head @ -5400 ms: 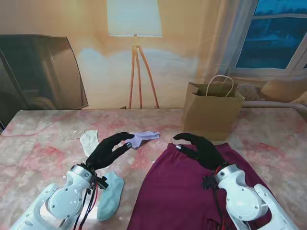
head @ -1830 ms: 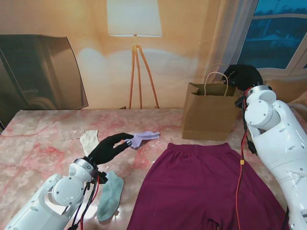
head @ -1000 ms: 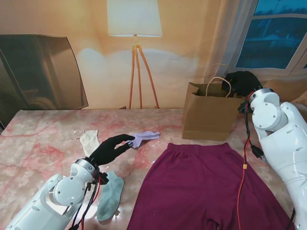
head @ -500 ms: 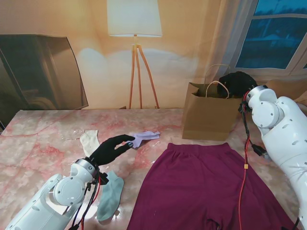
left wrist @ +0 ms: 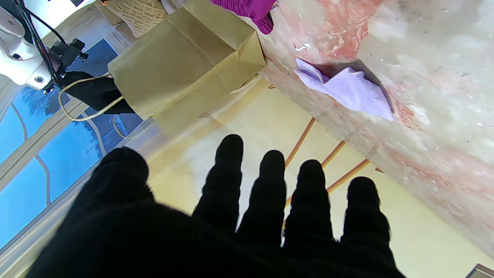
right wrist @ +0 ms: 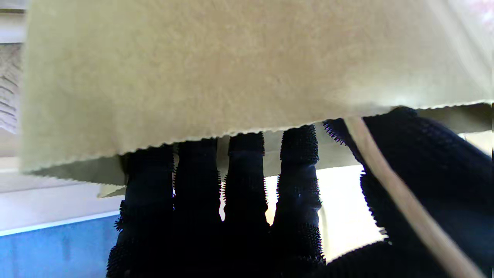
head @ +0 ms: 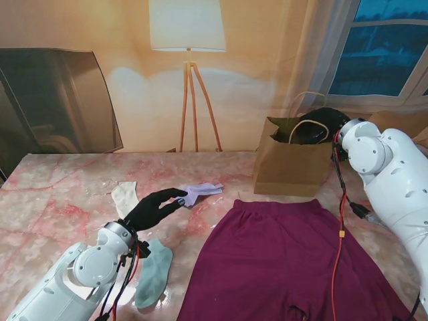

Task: Fold the socks and the shorts into the kraft paper bag

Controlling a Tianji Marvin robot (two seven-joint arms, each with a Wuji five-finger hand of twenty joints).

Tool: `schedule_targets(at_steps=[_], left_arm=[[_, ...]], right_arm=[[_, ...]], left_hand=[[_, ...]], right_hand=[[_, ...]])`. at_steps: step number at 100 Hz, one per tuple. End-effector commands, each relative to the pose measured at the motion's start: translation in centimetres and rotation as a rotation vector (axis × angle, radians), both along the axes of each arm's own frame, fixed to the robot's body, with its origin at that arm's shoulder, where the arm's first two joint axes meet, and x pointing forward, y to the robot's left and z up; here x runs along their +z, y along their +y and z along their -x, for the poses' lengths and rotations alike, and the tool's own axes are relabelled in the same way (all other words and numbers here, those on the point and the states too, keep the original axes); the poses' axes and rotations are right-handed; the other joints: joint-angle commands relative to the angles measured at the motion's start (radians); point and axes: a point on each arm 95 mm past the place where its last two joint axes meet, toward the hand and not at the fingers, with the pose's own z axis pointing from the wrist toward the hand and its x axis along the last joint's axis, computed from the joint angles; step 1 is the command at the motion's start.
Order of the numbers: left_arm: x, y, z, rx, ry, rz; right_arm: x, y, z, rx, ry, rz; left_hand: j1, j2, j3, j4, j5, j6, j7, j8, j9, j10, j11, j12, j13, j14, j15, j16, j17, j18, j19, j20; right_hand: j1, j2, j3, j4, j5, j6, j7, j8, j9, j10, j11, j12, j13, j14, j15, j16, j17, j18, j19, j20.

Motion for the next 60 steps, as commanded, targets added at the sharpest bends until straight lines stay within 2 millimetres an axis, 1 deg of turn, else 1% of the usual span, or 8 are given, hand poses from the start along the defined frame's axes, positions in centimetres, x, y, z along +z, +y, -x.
schedule_targets(at_steps=[1, 16, 27, 32, 37, 42, 53, 60], left_arm=[[-0.2, 0.06, 0.02, 0.0, 0.007, 0.0], [-0.19, -0.01, -0.13, 0.0, 0.01, 0.003], [-0.21, -0.08, -0.17, -0.001, 0.013, 0.003], [-0.22, -0.11, -0.17, 0.0, 0.014, 0.005], [-0.25, -0.14, -0.16, 0.0, 0.014, 0.007], [-0.27, -0.17, -0.14, 0.0, 0.015, 0.008], [-0.3, -0.17, -0.11, 0.0, 0.016, 0.009], [-0.31, -0.13, -0.11, 0.001, 0.017, 0.008]], right_arm=[[-0.2, -0.03, -0.06, -0.004, 0.009, 0.017], [-0.09, 0.2, -0.14, -0.001, 0.033, 0.04], [-0.04, 0.32, -0.16, 0.005, 0.059, 0.072], [-0.07, 0.41, -0.17, 0.008, 0.071, 0.089], [-0.09, 0.47, -0.19, 0.012, 0.077, 0.112], [-0.14, 0.56, -0.24, 0.017, 0.084, 0.123], [-0.16, 0.78, -0.32, 0.014, 0.102, 0.128], [-0.09, 0.84, -0.36, 0.013, 0.113, 0.135]], left_hand=[[-0.003, 0.0, -0.025, 0.026, 0.008, -0.022, 0.003, 0.009, -0.026, -0.022, -0.017, -0.002, -0.026, -0.039, -0.026, -0.009, -0.005, 0.0, -0.016, 0.014], [-0.003, -0.001, -0.025, 0.026, 0.008, -0.022, 0.004, 0.009, -0.025, -0.023, -0.016, -0.002, -0.026, -0.038, -0.026, -0.008, -0.004, 0.003, -0.016, 0.015], [-0.003, -0.001, -0.024, 0.026, 0.008, -0.022, 0.004, 0.009, -0.026, -0.021, -0.017, -0.002, -0.027, -0.039, -0.026, -0.009, -0.004, 0.004, -0.016, 0.016], [-0.004, -0.001, -0.025, 0.026, 0.008, -0.022, 0.004, 0.009, -0.027, -0.022, -0.017, -0.002, -0.027, -0.039, -0.027, -0.009, -0.005, 0.003, -0.016, 0.017], [-0.003, -0.001, -0.024, 0.026, 0.008, -0.023, 0.005, 0.009, -0.026, -0.021, -0.017, -0.002, -0.027, -0.038, -0.026, -0.009, -0.005, 0.004, -0.017, 0.017], [-0.003, -0.001, -0.024, 0.026, 0.009, -0.022, 0.005, 0.009, -0.026, -0.023, -0.016, -0.002, -0.026, -0.038, -0.026, -0.008, -0.005, 0.004, -0.017, 0.017], [-0.004, -0.001, -0.024, 0.026, 0.008, -0.022, 0.005, 0.009, -0.027, -0.023, -0.017, -0.002, -0.027, -0.039, -0.026, -0.009, -0.006, 0.004, -0.018, 0.018], [-0.003, -0.001, -0.024, 0.026, 0.008, -0.022, 0.005, 0.009, -0.026, -0.023, -0.016, -0.001, -0.027, -0.038, -0.026, -0.009, -0.006, 0.007, -0.018, 0.018]], right_hand=[[-0.017, -0.023, 0.013, 0.052, -0.045, 0.014, -0.043, 0.002, -0.05, -0.015, -0.03, -0.028, -0.031, 0.009, -0.033, -0.028, -0.029, -0.001, -0.031, 0.036], [-0.057, -0.021, 0.008, 0.046, -0.144, 0.027, -0.109, -0.03, -0.141, -0.023, -0.102, -0.08, -0.118, 0.006, -0.102, -0.072, -0.127, 0.005, -0.107, 0.039], [-0.11, -0.019, 0.004, 0.039, -0.211, 0.039, -0.138, -0.05, -0.207, -0.035, -0.14, -0.108, -0.188, 0.002, -0.145, -0.102, -0.203, 0.013, -0.153, 0.048], [-0.143, -0.026, 0.016, 0.033, -0.241, 0.053, -0.158, -0.064, -0.242, -0.037, -0.161, -0.121, -0.228, -0.002, -0.167, -0.119, -0.243, 0.018, -0.172, 0.063], [-0.173, -0.028, 0.023, 0.027, -0.268, 0.068, -0.173, -0.075, -0.272, -0.036, -0.174, -0.128, -0.252, -0.016, -0.179, -0.133, -0.268, 0.011, -0.192, 0.082], [-0.199, -0.031, 0.034, 0.024, -0.302, 0.088, -0.194, -0.085, -0.309, -0.029, -0.191, -0.137, -0.279, -0.02, -0.192, -0.143, -0.293, 0.01, -0.217, 0.086], [-0.215, -0.024, 0.032, 0.021, -0.365, 0.13, -0.233, -0.102, -0.37, -0.006, -0.216, -0.149, -0.325, -0.022, -0.213, -0.159, -0.324, 0.012, -0.241, 0.092], [-0.232, -0.023, 0.038, 0.018, -0.401, 0.151, -0.267, -0.119, -0.409, 0.006, -0.237, -0.163, -0.356, -0.023, -0.23, -0.182, -0.335, 0.017, -0.257, 0.108]])
